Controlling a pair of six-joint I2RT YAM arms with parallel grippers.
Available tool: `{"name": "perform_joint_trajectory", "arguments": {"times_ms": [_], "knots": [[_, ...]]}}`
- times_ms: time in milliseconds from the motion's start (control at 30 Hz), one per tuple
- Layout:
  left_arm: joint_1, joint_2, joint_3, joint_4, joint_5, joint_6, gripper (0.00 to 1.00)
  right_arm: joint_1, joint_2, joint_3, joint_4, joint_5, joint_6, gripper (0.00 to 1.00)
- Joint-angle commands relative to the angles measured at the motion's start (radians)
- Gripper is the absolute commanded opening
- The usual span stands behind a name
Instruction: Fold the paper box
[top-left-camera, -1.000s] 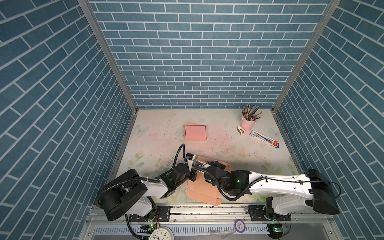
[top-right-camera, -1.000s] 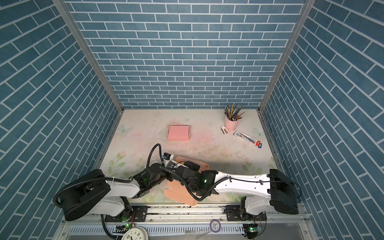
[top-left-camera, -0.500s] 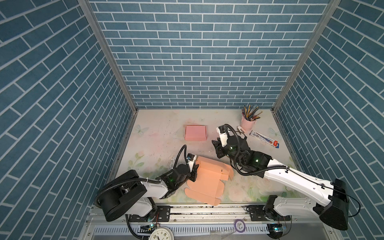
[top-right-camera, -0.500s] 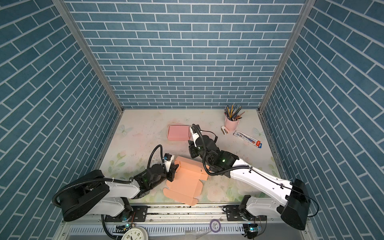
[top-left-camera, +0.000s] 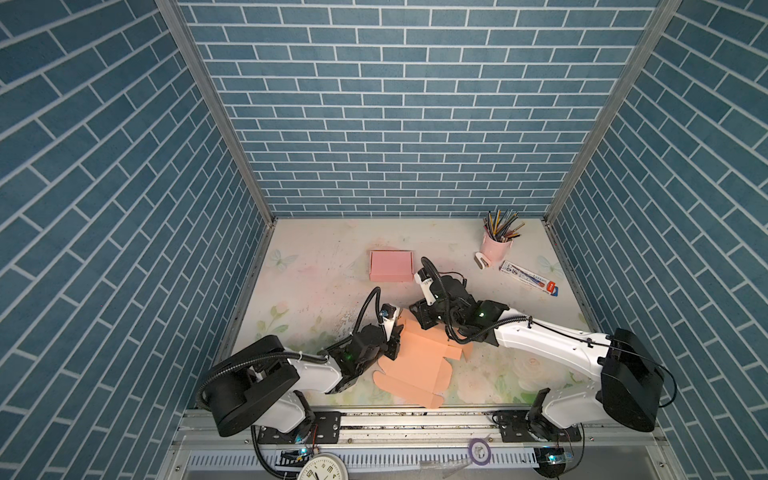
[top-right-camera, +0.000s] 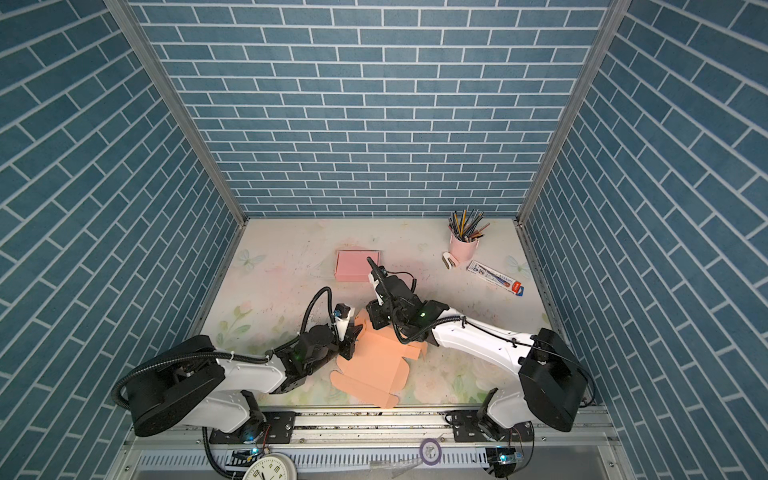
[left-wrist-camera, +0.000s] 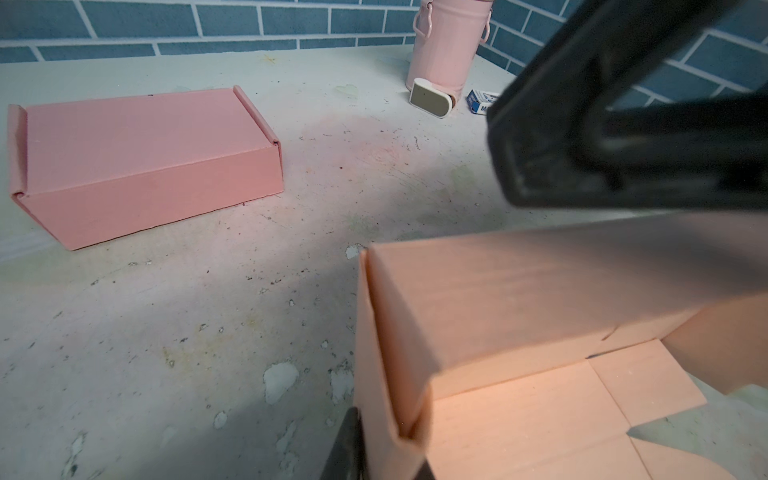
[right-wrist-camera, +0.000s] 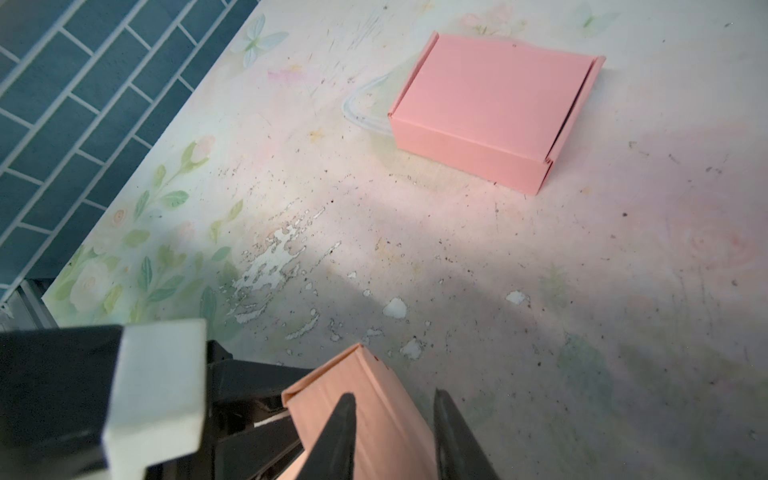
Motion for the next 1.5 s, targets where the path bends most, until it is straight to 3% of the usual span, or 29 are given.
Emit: {"name": "perform_joint_trajectory", "arguments": {"times_ms": [0, 400, 833, 1467], "knots": [[-0.015, 0.026, 0.028, 0.025, -0.022, 0.008, 0.16, -0.021, 0.011, -0.054, 0.078, -0.073, 0.078, 0.32], [-0.018, 0.104, 0.017, 0.08, -0.062, -0.014, 0.15, -0.018, 0.129, -0.032, 0.042, -0.222, 0.053, 0.27], [-0.019, 0.102, -0.014, 0.103, -0.097, -0.038, 0.14, 0.038, 0.13, -0.041, 0.028, -0.248, 0.097, 0.26], [-0.025, 0.109, -0.081, 0.161, -0.118, -0.067, 0.14, 0.058, 0.097, -0.076, 0.01, -0.136, 0.164, 0.24]]}}
